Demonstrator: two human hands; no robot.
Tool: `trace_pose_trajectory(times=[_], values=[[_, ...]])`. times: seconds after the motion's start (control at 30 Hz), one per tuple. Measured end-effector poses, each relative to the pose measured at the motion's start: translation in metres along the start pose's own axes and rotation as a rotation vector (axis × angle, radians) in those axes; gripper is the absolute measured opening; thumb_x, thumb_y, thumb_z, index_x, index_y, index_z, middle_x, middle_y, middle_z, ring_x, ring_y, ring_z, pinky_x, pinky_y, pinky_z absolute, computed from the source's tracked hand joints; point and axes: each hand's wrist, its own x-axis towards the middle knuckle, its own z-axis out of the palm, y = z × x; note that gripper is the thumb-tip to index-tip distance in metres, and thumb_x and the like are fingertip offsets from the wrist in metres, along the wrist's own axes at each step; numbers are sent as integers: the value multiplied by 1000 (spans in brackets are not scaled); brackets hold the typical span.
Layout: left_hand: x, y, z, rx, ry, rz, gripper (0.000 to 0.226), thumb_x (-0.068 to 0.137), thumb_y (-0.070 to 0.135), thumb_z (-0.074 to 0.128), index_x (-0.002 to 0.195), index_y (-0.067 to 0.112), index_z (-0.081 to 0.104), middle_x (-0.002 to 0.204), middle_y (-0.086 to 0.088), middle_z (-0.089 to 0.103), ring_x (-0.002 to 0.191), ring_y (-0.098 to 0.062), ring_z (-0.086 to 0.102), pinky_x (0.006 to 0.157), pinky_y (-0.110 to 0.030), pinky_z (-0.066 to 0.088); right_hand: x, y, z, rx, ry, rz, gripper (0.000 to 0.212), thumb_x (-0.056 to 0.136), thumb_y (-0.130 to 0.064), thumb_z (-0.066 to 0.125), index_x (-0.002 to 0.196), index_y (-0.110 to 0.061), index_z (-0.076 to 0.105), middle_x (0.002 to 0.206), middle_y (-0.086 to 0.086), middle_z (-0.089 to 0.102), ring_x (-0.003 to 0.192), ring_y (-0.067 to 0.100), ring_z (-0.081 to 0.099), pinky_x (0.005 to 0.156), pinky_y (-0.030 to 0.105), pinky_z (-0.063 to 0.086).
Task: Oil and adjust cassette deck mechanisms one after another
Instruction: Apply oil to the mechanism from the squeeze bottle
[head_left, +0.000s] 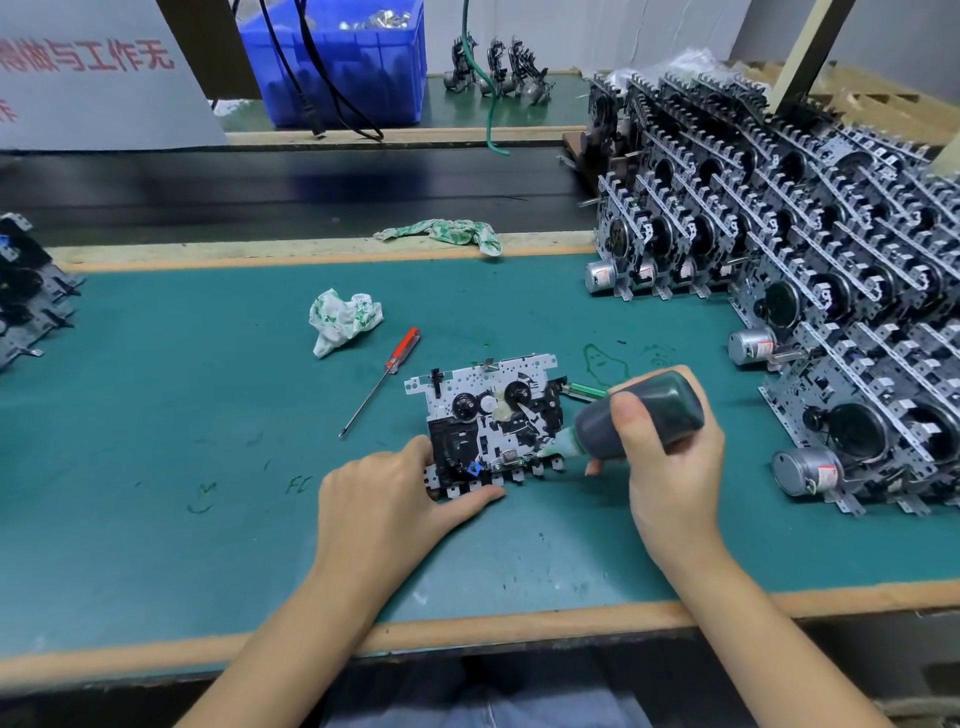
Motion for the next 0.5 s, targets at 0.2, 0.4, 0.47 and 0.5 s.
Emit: trace_pose_trajectory(times=[0.2,0.4,0.47,0.5], values=[[1,0,-2,-26,9,-12,72,61,88,50,50,17,56,32,-1,41,32,-25,47,35,-24,27,11,-7,-5,273,246,198,28,80,-35,68,86,-13,52,63,-9,65,57,5,61,42,19,47],[4,-1,-9,-14,158,72,65,73,71,49,41,15,42,31,-2,30,28,-22,33,38,-20,20,21,-9,-11,530,280,430,34,70,-49,58,82,-17,56,64,-4,63,58,8,61,43,15,44],[3,-2,-13,-24,166,64,68,75,71,48,41,13,45,31,-2,30,29,-22,34,36,-22,24,24,-11,-12,628,282,496,30,69,-49,60,71,-18,61,62,-3,61,53,7,60,40,13,41],[4,-3,-16,-37,153,47,69,75,72,47,41,12,47,31,-2,30,29,-23,34,35,-24,27,25,-12,-13,666,292,527,30,68,-48,61,68,-19,62,62,-3,61,53,7,59,39,13,40]])
